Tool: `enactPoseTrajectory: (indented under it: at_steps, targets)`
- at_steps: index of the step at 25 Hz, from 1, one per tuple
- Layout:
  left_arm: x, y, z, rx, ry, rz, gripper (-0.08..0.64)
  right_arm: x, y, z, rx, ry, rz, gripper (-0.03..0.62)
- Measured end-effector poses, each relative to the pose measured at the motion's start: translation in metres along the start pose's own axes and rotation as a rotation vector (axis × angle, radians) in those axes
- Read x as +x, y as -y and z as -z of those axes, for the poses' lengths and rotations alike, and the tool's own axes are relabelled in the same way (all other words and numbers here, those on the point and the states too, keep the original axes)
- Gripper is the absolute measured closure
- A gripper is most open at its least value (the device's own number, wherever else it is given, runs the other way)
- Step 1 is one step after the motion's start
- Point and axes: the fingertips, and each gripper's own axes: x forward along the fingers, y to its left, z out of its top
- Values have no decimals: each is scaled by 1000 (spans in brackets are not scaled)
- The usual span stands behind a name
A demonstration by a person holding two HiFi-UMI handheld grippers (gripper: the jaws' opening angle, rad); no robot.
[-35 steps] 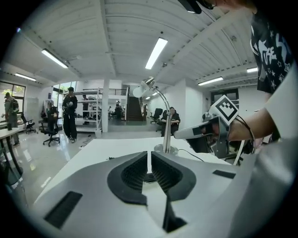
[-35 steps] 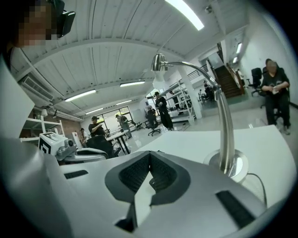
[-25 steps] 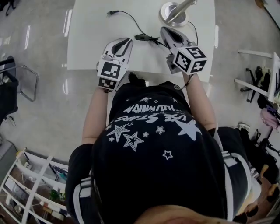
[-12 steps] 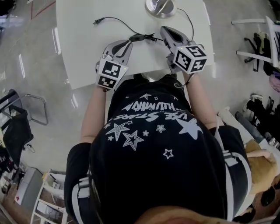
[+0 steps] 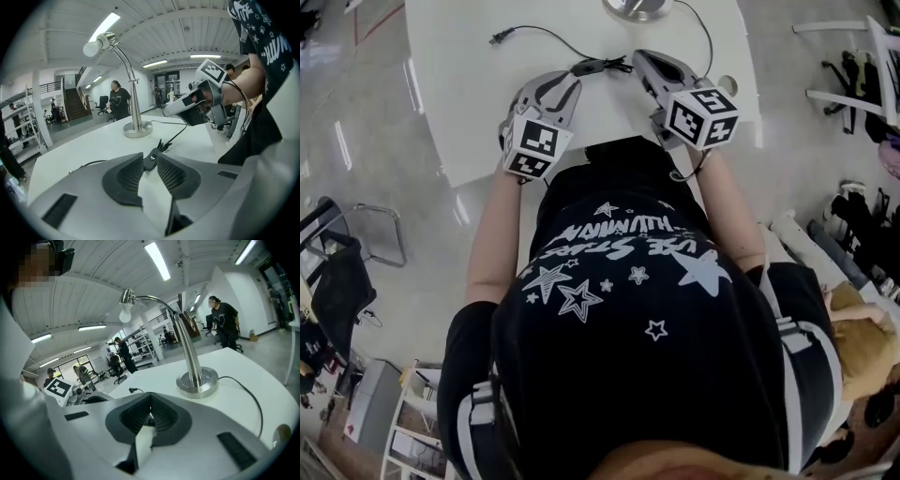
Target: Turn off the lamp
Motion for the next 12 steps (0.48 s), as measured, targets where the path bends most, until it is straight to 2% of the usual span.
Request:
enactPoseTrajectory:
  at_steps: [6, 12]
  targets:
    - [23, 9, 13, 31, -67, 47, 424, 8, 7, 5, -37, -44, -29, 586]
    - [30, 0, 25, 91, -112, 62, 413, 26, 1, 8, -41, -73, -72, 588]
